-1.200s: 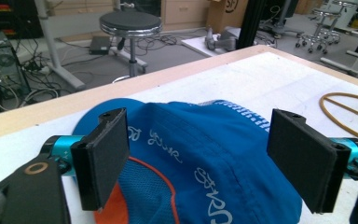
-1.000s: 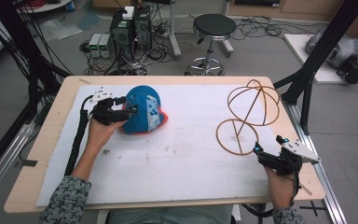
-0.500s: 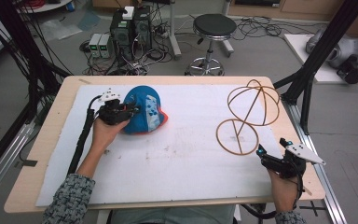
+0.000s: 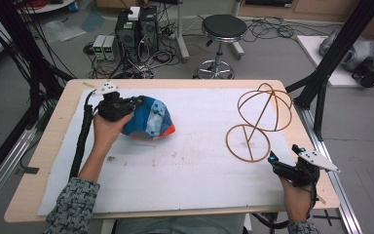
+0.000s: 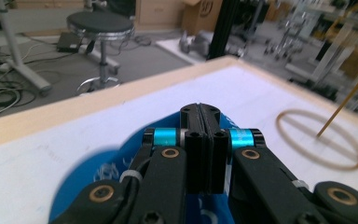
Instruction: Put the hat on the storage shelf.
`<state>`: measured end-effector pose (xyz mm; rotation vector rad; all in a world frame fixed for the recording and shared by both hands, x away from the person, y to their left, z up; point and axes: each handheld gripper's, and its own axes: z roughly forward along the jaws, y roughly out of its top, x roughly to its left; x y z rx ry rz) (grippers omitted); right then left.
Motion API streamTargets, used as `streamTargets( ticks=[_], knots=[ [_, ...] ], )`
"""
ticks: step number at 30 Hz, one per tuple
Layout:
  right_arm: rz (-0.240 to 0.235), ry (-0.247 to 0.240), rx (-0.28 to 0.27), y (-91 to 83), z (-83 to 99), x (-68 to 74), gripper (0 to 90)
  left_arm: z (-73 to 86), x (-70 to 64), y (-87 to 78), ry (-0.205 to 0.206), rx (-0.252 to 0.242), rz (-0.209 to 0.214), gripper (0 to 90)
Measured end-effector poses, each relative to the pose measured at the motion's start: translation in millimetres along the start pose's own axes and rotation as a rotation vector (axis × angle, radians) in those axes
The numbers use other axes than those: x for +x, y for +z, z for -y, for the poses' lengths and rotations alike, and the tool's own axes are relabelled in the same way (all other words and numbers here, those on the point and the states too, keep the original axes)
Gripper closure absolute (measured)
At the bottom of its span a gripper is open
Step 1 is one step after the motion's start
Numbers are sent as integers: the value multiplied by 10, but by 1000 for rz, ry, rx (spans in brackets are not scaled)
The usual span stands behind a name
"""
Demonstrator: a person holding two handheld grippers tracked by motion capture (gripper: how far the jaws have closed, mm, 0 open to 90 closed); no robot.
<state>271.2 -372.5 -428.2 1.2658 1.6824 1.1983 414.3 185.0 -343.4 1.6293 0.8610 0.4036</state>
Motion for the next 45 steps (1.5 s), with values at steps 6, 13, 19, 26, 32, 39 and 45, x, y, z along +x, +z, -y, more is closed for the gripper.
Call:
streamTargets(
  ticks=[6, 13, 19, 26, 32, 39, 45],
  knots=[
    [-9, -4, 7, 17, -5, 19, 109, -323, -133, 98, -38, -34, 11, 886],
    [-12, -2, 7, 14, 0, 8, 109, -691, -353, 316, -79, -76, 29, 886],
    [-17, 0, 4, 21, 0, 18, 109, -939, -580, 544, -85, -97, 60, 887],
    [-24, -1, 4, 12, 5, 12, 109, -1254, -887, 802, -72, -110, 104, 886],
    [-25, -2, 3, 0, 12, 11, 109, -1524, -1097, 987, -76, -133, 136, 886],
    [-30, 3, 5, -17, 25, -8, 109, -1762, -1359, 1216, -102, -166, 167, 886],
    [-38, 4, 4, -20, 25, 0, 109, -1922, -1583, 1396, -95, -164, 184, 886]
  ],
)
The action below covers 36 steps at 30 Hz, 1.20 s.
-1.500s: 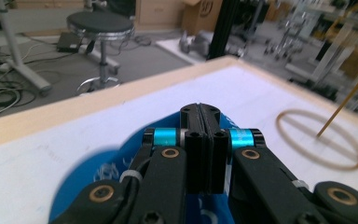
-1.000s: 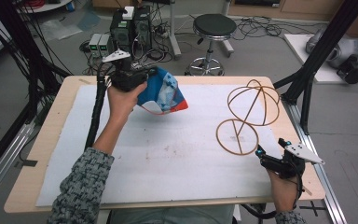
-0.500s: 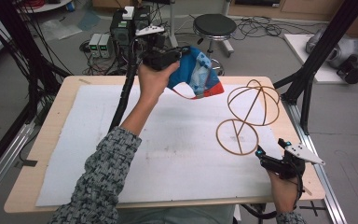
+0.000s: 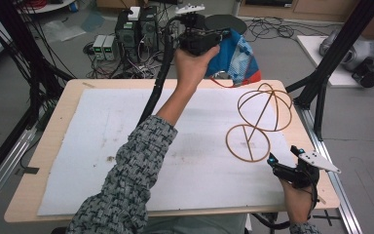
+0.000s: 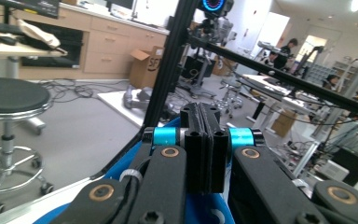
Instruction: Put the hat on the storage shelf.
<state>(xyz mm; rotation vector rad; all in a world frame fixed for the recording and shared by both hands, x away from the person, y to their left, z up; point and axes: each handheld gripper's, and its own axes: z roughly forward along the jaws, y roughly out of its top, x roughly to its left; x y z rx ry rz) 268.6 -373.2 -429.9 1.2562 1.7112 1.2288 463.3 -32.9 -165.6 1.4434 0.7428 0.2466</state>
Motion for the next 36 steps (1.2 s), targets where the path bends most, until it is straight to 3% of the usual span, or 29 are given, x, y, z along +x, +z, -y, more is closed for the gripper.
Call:
streamTargets(
  ticks=[7, 13, 22, 31, 36],
  knots=[
    [-8, 6, 5, 4, 8, -10, 109, -14, -226, 223, -24, -11, 40, 886],
    [-10, 2, 2, 9, 7, -6, 109, 69, -369, 383, -30, -11, 64, 886],
    [-10, 2, 9, 10, 11, -12, 109, 265, -522, 548, -29, 56, 109, 886],
    [-11, 3, 8, 16, 14, -16, 109, 413, -664, 603, 32, 145, 143, 885],
    [-12, -1, 7, 17, 13, -16, 109, 509, -702, 628, 99, 209, 143, 884]
  ],
)
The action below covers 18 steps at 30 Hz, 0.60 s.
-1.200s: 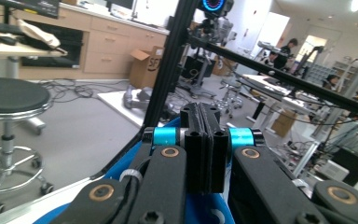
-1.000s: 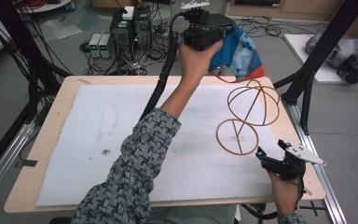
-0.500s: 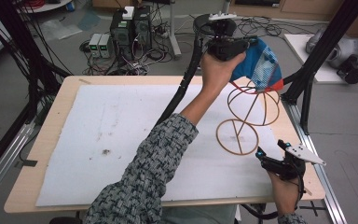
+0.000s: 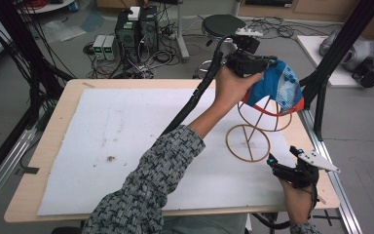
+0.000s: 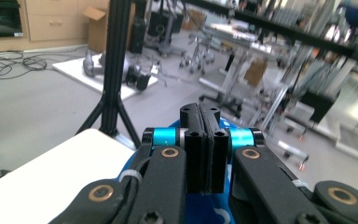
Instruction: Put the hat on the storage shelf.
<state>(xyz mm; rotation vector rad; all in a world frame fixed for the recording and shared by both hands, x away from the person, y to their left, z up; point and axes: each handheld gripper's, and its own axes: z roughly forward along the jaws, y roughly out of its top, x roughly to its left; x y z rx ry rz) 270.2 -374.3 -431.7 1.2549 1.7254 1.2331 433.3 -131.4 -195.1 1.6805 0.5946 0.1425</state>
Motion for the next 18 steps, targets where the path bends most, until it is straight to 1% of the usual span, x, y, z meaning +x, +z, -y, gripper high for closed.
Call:
streamTargets(
  ticks=[1, 2, 3, 7, 9, 10, 13, 18],
  knots=[
    [2, 5, 3, -1, 3, -2, 109, 32, -6, 4, 10, 7, 1, 884],
    [3, 5, 6, -3, 3, -4, 109, 74, -10, 6, 12, 14, 9, 884],
    [3, 5, 5, -1, 3, -6, 109, 74, -10, 6, 12, 14, 9, 884],
    [2, 8, 7, 3, 2, 2, 109, 189, -26, 13, 31, 43, 22, 883],
    [4, 8, 9, 4, -1, 6, 109, 224, -50, 13, 51, 48, 16, 883],
    [4, 10, 7, 7, 0, 7, 109, 245, -62, 4, 72, 49, 12, 883],
    [2, 4, 10, 8, -2, 4, 109, 267, -71, 5, 83, 54, 10, 883],
    [2, 5, 9, 16, -2, 3, 109, 356, -97, 22, 122, 71, -1, 882]
  ],
)
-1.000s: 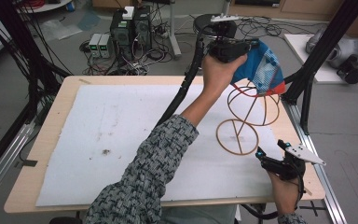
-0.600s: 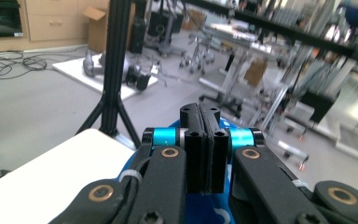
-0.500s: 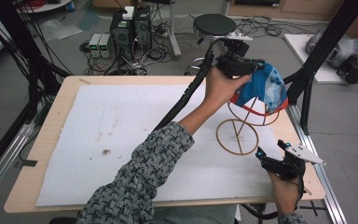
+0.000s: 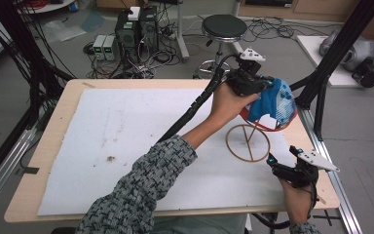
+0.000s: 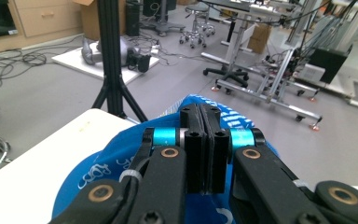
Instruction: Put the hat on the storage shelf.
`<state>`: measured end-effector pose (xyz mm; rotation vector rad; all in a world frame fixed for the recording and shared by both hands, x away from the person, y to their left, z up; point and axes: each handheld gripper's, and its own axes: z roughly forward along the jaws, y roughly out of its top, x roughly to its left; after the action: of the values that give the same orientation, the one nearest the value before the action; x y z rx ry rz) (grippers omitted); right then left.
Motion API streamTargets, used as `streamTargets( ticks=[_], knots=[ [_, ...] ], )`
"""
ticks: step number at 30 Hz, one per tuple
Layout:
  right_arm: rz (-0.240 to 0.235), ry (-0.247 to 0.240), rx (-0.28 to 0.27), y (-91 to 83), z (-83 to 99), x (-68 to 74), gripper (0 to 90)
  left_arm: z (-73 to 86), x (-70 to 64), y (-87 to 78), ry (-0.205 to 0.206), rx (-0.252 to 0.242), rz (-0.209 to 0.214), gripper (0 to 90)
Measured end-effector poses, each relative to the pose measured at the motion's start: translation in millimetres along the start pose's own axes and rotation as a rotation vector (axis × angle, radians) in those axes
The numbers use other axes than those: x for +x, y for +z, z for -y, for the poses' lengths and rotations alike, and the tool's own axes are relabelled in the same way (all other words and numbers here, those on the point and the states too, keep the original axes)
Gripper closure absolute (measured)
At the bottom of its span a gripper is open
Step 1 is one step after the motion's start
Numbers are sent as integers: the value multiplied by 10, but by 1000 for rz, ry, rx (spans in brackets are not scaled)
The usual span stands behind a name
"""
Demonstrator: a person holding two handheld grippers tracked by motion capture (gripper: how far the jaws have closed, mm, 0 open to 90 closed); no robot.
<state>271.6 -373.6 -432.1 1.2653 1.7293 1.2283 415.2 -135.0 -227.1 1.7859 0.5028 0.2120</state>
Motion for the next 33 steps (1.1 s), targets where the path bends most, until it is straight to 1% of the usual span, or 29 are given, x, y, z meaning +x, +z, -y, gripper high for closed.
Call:
streamTargets(
  ticks=[2, 4, 5, 6, 8, 11, 12, 15, 16, 20, 22, 24, 26, 27, 30, 33],
  knots=[
    [-2, 9, 8, 1, 2, 9, 109, 28, -6, 12, 8, 4, 2, 881],
    [-4, 2, 4, 3, 1, 5, 109, 58, -16, 27, 19, 10, 0, 878],
    [-2, 5, 6, 2, 0, 6, 109, 70, -18, 32, 35, 19, -7, 878],
    [-3, 5, 5, 3, 2, 4, 109, 82, -23, 40, 38, 19, -12, 878],
    [-2, 5, 7, 2, 2, 1, 109, 97, -17, 42, 45, 21, -8, 877],
    [-3, 2, 5, 4, 3, -5, 109, 120, -31, 40, 43, 5, 0, 876],
    [-3, 11, 7, 8, 6, 1, 109, 122, -32, 38, 49, 5, -3, 876],
    [-5, 10, 6, 10, 6, 1, 109, 126, -25, 35, 40, -6, -15, 877],
    [-5, 7, 5, 9, 5, -1, 109, 125, -14, 29, 43, -10, -23, 876],
    [-8, 9, 7, 10, 6, -3, 109, 130, 3, 19, 41, -18, -30, 877],
    [-8, 8, 10, 10, 6, -1, 109, 145, 2, 17, 36, -17, -27, 877],
    [-8, 6, 10, 15, 9, -5, 109, 159, -6, 12, 44, -13, -22, 877],
    [-9, 6, 13, 15, 9, -6, 109, 177, -35, -2, 47, -23, -8, 878],
    [-9, 8, 13, 17, 10, -5, 109, 177, -35, -2, 47, -23, -8, 878],
    [-10, 11, 14, 17, 8, 0, 109, 189, -85, -24, 69, -29, -9, 878],
    [-11, 10, 13, 20, 8, 1, 109, 181, -94, -45, 60, -34, 0, 878]
  ],
)
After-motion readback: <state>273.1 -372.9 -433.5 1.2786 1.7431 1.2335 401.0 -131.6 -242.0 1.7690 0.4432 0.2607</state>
